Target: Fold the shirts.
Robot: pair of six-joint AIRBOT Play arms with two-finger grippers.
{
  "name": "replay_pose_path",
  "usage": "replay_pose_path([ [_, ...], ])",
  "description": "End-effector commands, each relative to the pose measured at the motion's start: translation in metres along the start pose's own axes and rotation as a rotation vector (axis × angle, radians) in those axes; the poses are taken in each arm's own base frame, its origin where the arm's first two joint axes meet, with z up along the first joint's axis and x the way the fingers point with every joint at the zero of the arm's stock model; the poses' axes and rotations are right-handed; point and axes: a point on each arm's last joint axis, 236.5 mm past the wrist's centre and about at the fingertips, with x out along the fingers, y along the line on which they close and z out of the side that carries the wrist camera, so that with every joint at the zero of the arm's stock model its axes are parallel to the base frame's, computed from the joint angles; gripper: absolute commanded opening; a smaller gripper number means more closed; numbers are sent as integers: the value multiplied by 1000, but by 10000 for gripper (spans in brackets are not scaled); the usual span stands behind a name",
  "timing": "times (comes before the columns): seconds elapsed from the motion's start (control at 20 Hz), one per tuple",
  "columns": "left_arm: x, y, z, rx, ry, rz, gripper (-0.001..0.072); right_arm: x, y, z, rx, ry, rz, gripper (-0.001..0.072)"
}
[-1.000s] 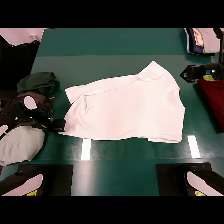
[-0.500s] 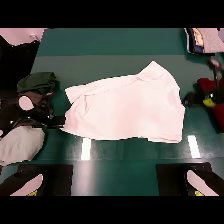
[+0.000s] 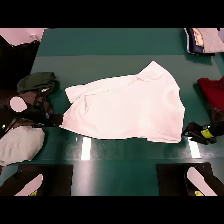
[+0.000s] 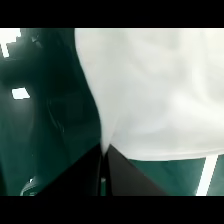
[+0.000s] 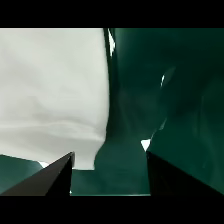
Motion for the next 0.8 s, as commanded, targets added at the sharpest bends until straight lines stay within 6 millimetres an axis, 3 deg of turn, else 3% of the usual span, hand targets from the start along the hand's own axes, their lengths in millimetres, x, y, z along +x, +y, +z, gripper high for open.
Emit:
replay_pose_path([
  [0.0, -1, -1, -1, 1, 4, -2, 28, 15, 9, 0, 18, -17, 51, 509],
  [0.15, -1, -1, -3, 1, 10, -3, 28, 17, 13, 10, 8, -60, 42, 493],
  [0.2, -1, -1, -3, 1, 11, -3, 28, 18, 15, 11, 1, -61, 39, 441],
  [0.45, -1, -1, -4, 1, 17, -3, 28, 37, 22, 8, -31, 10, 31, 438],
  [0.5, -1, -1, -5, 2, 19, -3, 28, 42, 24, 7, -45, 22, 27, 399],
  [0.6, -1, -1, -6, 9, 22, -3, 28, 44, 28, 12, -71, 12, 19, 153],
  [0.65, -1, -1, -6, 9, 22, -2, 28, 39, 32, 17, -87, -5, 17, 71],
  [0.75, -1, 0, -5, 10, 21, -1, 28, 20, 40, 31, -113, -70, 22, 20],
])
